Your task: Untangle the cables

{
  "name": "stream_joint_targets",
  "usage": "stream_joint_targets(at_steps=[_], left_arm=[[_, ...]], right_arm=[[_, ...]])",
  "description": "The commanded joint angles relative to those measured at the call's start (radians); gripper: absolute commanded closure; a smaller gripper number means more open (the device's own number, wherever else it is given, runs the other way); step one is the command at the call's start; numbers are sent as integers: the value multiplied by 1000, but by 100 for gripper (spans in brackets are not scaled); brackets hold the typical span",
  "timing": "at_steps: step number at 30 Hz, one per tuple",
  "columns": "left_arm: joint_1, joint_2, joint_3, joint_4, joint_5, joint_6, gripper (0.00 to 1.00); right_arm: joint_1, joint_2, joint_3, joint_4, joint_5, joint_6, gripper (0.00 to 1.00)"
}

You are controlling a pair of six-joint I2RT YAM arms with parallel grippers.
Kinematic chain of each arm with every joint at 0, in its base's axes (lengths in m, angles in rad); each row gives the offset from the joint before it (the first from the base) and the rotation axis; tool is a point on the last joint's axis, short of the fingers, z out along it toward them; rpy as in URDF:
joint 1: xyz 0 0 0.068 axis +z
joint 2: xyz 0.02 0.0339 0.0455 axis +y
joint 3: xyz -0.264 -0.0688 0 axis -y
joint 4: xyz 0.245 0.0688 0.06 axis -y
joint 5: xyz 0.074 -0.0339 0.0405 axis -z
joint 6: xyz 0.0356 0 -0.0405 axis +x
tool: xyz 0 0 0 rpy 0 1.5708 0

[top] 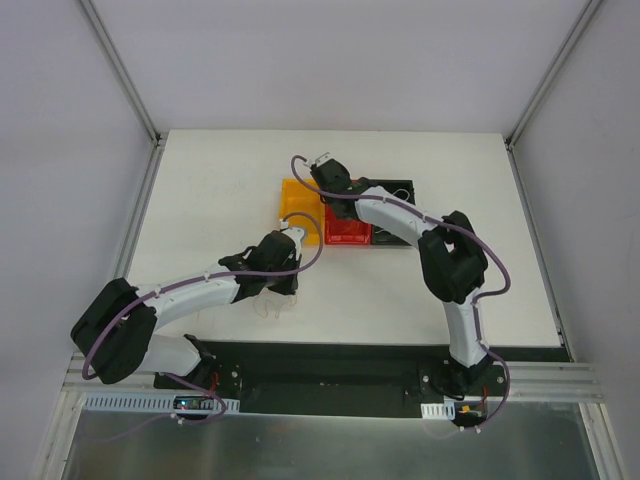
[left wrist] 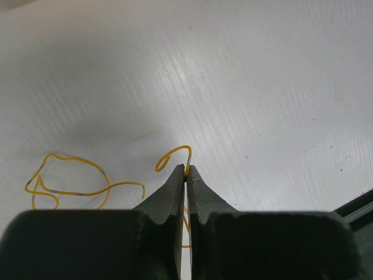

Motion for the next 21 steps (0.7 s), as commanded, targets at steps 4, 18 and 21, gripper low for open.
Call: stream_joint_targets(at_steps=[4,18,21], left_arm=[[13,4,4,17,28,-4,100],[12,21,24,-8,28,-4,95],[12,1,20,-18,14,-12,71]], right_arm=[[-2,-105,0,-16,-62,18,58],[-4,-808,-834,427,-108,231,36],[-4,-859,-907,533,-91,223,36]])
